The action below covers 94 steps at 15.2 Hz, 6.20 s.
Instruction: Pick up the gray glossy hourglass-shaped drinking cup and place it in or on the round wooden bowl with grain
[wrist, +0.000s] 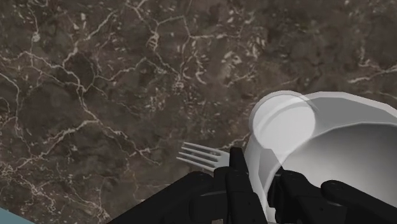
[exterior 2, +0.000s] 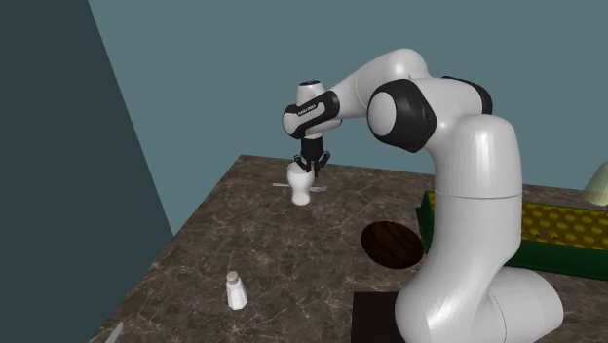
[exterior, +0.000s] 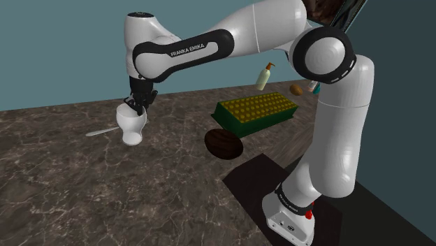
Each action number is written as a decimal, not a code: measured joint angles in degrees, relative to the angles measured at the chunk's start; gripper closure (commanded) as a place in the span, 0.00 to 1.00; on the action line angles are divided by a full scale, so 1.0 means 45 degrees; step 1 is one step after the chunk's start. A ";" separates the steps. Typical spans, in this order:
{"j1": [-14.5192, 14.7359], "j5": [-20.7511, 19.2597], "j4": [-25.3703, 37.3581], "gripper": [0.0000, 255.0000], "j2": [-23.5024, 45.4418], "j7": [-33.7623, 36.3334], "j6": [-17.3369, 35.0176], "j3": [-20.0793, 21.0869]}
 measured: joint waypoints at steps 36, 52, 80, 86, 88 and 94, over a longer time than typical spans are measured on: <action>-0.0912 0.1144 -0.1506 1.00 -0.4117 -0.1454 -0.2433 -0.0003; -0.2231 0.1950 -0.8405 1.00 -1.1220 -0.5077 -0.2397 -0.1980; -0.3030 0.1089 -1.3134 1.00 -1.3340 -0.6736 0.0284 -0.3525; -0.3042 0.1061 -1.3351 1.00 -1.3113 -0.6721 0.0735 -0.3543; -0.3042 0.1061 -1.3354 1.00 -1.3111 -0.6720 0.0740 -0.3542; -0.3042 0.1061 -1.3353 0.00 -1.3115 -0.6721 0.0742 -0.3543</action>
